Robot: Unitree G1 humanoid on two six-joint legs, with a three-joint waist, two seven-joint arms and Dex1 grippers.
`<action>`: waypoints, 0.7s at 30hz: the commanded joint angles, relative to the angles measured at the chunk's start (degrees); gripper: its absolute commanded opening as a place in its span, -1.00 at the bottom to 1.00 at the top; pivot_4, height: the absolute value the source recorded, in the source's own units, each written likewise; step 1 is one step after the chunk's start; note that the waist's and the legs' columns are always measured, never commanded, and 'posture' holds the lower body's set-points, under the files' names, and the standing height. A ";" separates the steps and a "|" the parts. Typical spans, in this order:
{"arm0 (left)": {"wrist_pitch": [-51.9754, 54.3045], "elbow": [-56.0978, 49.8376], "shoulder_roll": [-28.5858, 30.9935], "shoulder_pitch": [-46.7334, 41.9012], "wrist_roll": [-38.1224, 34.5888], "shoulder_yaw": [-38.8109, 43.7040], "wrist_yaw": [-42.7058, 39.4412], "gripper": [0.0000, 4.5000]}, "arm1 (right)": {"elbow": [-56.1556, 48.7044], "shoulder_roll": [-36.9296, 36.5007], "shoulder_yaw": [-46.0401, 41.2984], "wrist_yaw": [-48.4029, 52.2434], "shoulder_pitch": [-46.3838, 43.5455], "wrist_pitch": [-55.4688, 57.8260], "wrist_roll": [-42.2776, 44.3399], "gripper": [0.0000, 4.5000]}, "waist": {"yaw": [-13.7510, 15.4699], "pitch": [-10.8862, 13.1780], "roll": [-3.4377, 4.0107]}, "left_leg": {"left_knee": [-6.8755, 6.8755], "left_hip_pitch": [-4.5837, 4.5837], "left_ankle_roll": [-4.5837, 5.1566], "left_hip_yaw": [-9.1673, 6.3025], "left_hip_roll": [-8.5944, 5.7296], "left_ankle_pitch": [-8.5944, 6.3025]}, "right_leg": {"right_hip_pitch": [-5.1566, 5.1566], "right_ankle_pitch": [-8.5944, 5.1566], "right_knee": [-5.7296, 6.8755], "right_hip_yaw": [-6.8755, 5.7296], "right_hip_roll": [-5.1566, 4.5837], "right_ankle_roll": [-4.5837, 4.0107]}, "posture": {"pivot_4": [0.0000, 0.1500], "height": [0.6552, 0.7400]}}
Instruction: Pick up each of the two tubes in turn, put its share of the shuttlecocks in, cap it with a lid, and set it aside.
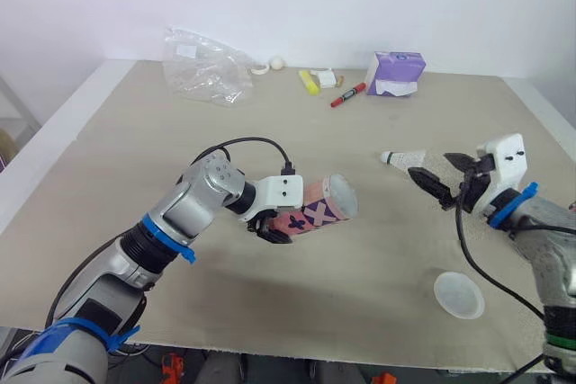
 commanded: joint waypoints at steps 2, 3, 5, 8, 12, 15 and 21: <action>1.05 -1.08 -0.81 0.78 -0.11 -1.24 0.88 0.36 | 3.86 2.44 1.24 -1.40 -2.93 -3.94 -2.51 0.98 | 0.03 0.00 0.01 | 0.00 -0.01 0.00 0.00 -0.02 0.00 | 0.00 -0.01 0.00 0.01 0.00 0.02 | 1.00 1.00; 1.21 -1.20 -0.81 0.80 -0.19 -1.18 0.90 0.36 | 4.38 2.87 1.09 -1.59 -3.26 -3.79 -2.45 0.98 | 0.02 0.00 0.01 | -0.01 -0.02 0.00 -0.01 -0.02 0.00 | 0.00 -0.01 0.00 0.01 0.00 0.04 | 1.00 1.00; 1.03 -1.27 -0.58 0.90 -0.05 -1.19 0.97 0.36 | 6.90 3.85 1.04 -2.02 -4.35 -3.65 -2.62 0.98 | 0.01 0.00 0.02 | -0.01 -0.04 0.00 0.00 -0.04 0.00 | 0.00 0.03 -0.01 0.03 -0.02 0.13 | 1.00 1.00; 1.16 -1.41 -0.34 0.95 -0.04 -1.09 1.10 0.36 | 11.34 4.71 2.14 -1.84 -5.80 -5.36 -4.10 0.98 | -0.01 0.00 0.02 | 0.00 -0.04 0.00 -0.01 -0.04 0.00 | 0.01 0.12 -0.01 0.03 -0.02 0.28 | 1.00 1.00; 1.28 -1.55 -0.16 1.01 -0.07 -1.08 1.20 0.36 | 13.70 5.47 2.35 -1.65 -7.67 -6.00 -4.45 0.98 | -0.06 0.00 0.03 | -0.01 -0.02 0.00 -0.01 -0.02 0.00 | 0.00 0.13 -0.01 0.03 0.01 0.26 | 1.00 1.00; 1.32 -1.49 -0.18 0.98 -0.09 -0.99 1.34 0.36 | 16.14 6.27 2.73 -1.53 -9.29 -6.32 -4.83 0.98 | -0.21 0.00 0.04 | -0.01 -0.02 0.00 0.00 -0.02 0.00 | 0.00 0.15 -0.01 0.03 0.02 0.26 | 1.00 1.00; 1.25 -1.25 -0.45 0.83 -0.17 -0.91 1.57 0.36 | 20.88 8.64 3.49 -1.40 -12.84 -7.36 -5.64 0.98 | -0.25 0.00 0.05 | 0.00 -0.01 0.01 -0.02 -0.02 0.01 | 0.01 0.18 -0.01 0.04 0.03 0.27 | 1.00 1.00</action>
